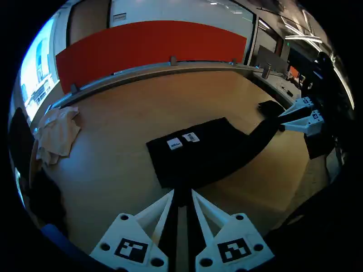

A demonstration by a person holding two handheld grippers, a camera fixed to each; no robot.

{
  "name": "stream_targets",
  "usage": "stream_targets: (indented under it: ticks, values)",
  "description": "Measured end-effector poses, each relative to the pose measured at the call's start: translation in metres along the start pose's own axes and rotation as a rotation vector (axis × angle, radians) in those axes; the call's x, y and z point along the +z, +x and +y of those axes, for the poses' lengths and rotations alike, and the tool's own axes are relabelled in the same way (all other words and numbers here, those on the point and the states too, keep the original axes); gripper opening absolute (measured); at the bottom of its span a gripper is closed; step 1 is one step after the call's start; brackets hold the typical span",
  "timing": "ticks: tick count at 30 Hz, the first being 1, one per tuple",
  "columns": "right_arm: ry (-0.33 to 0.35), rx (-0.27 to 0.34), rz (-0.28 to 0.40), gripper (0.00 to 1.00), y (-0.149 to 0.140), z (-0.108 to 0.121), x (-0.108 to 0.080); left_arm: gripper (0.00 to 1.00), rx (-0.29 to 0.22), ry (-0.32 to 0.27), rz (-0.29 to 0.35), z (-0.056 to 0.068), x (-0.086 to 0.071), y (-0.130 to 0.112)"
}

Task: Fold towel

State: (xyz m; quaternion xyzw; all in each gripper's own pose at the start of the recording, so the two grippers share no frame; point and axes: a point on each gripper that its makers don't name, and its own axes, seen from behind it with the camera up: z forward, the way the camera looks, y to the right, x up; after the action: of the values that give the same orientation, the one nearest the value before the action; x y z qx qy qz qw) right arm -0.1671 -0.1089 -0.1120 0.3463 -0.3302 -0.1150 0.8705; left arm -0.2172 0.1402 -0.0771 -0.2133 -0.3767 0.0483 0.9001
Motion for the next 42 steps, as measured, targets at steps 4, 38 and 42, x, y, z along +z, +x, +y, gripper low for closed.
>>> stream_targets:
  ticks: [4,38,42]
  values:
    - [-0.008,-0.002,-0.007,0.19,0.001,0.01,0.01,0.11,-0.002,0.007,-0.001,-0.006,0.013,0.006]
    - [-0.054,0.085,-0.124,0.19,-0.031,0.066,0.095,0.15,0.036,0.013,-0.051,-0.046,0.121,0.019]
    - [-0.067,0.101,-0.135,0.2,-0.035,0.072,0.105,0.2,0.055,0.033,-0.054,-0.053,0.132,0.018]
